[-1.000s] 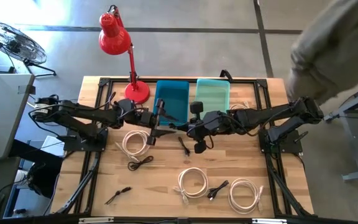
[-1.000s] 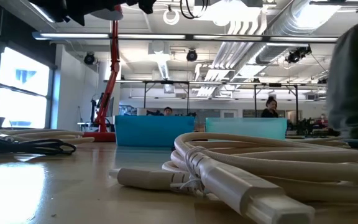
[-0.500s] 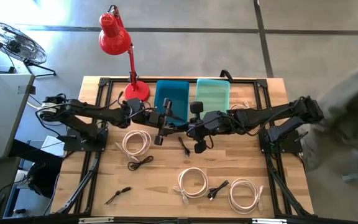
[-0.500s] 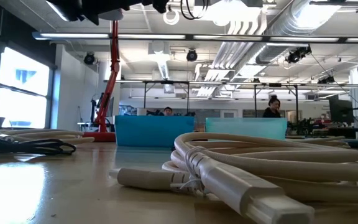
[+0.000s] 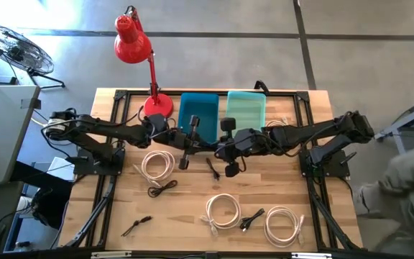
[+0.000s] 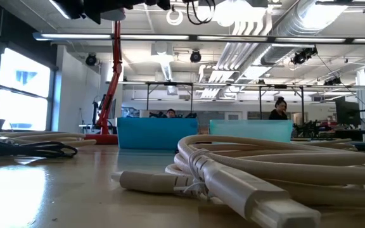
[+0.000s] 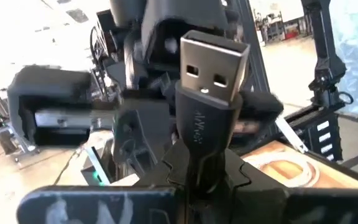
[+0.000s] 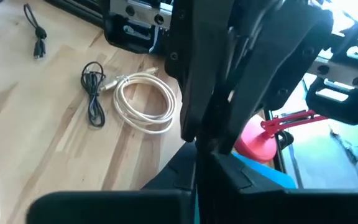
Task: Pick & Place USB Port
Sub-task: Put the black charger cable into the blue bin
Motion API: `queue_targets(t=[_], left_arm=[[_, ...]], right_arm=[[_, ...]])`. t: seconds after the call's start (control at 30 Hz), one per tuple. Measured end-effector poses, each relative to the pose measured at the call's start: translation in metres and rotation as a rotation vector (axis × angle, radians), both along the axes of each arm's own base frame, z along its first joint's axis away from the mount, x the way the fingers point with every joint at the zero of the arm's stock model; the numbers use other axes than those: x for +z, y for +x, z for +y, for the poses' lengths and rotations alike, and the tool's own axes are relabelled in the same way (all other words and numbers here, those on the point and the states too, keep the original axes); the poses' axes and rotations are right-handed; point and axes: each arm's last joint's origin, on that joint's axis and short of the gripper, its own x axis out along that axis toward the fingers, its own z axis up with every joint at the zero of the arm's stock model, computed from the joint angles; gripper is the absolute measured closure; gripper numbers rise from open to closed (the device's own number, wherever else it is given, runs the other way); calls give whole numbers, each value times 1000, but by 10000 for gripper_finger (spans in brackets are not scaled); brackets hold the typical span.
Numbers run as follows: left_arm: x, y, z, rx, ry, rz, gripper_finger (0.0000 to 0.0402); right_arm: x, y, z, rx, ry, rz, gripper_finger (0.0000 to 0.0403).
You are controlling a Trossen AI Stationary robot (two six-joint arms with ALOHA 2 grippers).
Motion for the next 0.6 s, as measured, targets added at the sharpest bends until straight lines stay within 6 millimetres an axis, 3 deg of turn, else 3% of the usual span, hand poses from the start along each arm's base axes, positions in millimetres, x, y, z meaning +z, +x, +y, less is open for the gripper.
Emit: queue_targets(t=[0.37,0.6], left_arm=[[6,-12,1,71,76,53,379],[10,-29,4,197,158,156,379]], right_arm=[[-7,-9,12,-179,-67,61,228],[1,-30,19,-307,-117,67,162]])
